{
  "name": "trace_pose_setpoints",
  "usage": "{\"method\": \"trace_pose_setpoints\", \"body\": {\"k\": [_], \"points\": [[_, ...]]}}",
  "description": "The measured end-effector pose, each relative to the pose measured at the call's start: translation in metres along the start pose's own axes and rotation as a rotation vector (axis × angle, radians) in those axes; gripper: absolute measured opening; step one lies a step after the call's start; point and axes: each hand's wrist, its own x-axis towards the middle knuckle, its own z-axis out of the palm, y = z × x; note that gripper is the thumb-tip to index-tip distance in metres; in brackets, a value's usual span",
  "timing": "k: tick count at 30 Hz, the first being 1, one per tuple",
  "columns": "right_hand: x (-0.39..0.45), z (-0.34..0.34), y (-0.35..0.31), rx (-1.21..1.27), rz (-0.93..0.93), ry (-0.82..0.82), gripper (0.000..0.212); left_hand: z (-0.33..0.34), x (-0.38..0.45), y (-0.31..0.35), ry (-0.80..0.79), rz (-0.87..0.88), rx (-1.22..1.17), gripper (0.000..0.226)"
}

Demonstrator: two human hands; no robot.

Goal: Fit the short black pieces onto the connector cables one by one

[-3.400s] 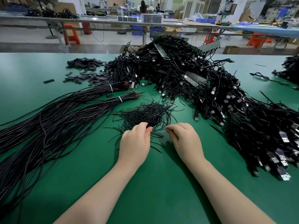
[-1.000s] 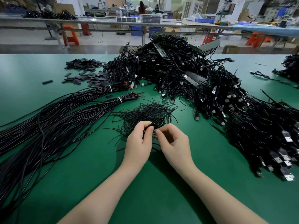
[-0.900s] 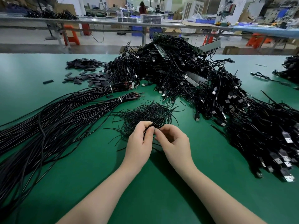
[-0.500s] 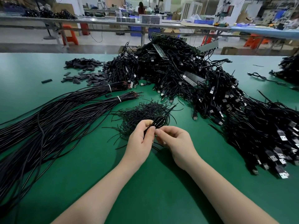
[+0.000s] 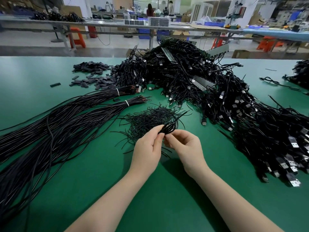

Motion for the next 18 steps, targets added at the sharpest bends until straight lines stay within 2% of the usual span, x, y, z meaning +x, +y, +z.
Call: {"method": "trace_pose_setpoints", "body": {"k": [3,6,10,18], "points": [[0.002,0.004,-0.004,0.029,-0.006,-0.035,0.012,-0.002,-0.002,0.008,0.074,-0.013,-0.064,0.03],[0.006,0.003,-0.011,0.115,0.099,-0.092,0.018,-0.001,0.0,0.014,0.1,-0.073,-0.119,0.03],[0.01,-0.003,-0.015,0.133,0.158,-0.152,0.013,0.001,0.004,0.014,0.068,-0.183,-0.258,0.02],[0.01,-0.005,-0.001,0.297,0.241,-0.097,0.017,-0.002,0.005,0.016,-0.1,-0.369,-0.452,0.017]]}}
